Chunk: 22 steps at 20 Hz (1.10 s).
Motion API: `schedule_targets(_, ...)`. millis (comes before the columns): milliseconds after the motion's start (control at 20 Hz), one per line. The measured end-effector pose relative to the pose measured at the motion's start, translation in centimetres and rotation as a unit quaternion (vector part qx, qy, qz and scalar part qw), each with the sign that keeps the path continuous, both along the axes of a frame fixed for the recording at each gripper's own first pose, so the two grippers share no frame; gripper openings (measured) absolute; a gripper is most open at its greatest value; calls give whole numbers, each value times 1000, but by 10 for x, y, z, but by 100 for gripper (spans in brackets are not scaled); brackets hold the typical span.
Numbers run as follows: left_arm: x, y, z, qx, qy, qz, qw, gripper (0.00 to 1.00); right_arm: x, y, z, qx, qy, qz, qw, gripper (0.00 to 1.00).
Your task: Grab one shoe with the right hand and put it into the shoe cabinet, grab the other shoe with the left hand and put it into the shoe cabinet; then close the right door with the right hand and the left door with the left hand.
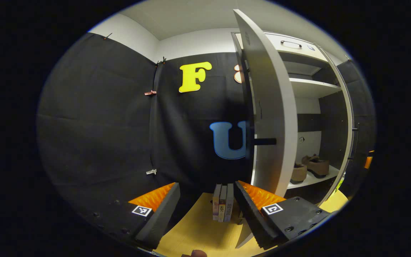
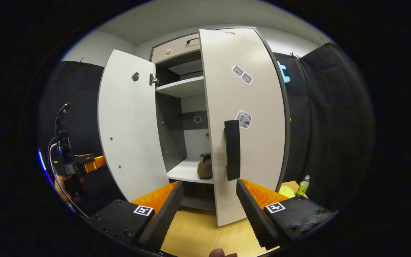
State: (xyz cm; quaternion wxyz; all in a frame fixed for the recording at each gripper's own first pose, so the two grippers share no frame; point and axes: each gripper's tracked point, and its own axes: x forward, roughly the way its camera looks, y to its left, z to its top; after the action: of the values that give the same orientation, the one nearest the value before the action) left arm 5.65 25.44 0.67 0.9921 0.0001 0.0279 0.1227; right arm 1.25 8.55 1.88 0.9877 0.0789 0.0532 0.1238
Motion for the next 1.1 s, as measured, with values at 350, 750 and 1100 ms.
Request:
schedule_targets(350,-2,-9,0,14,6,-7,1000,92,0,-2,5,13,1,-8,1000,98)
schedule_targets(750,-5,-69,1,-1,10,-42,999,92,2,-15,8,15,-1,-13,1000,98)
schedule_targets(1100,3,-136,3,5,11,-96,995,94,1,-35,9,19,-4,-26,999,98)
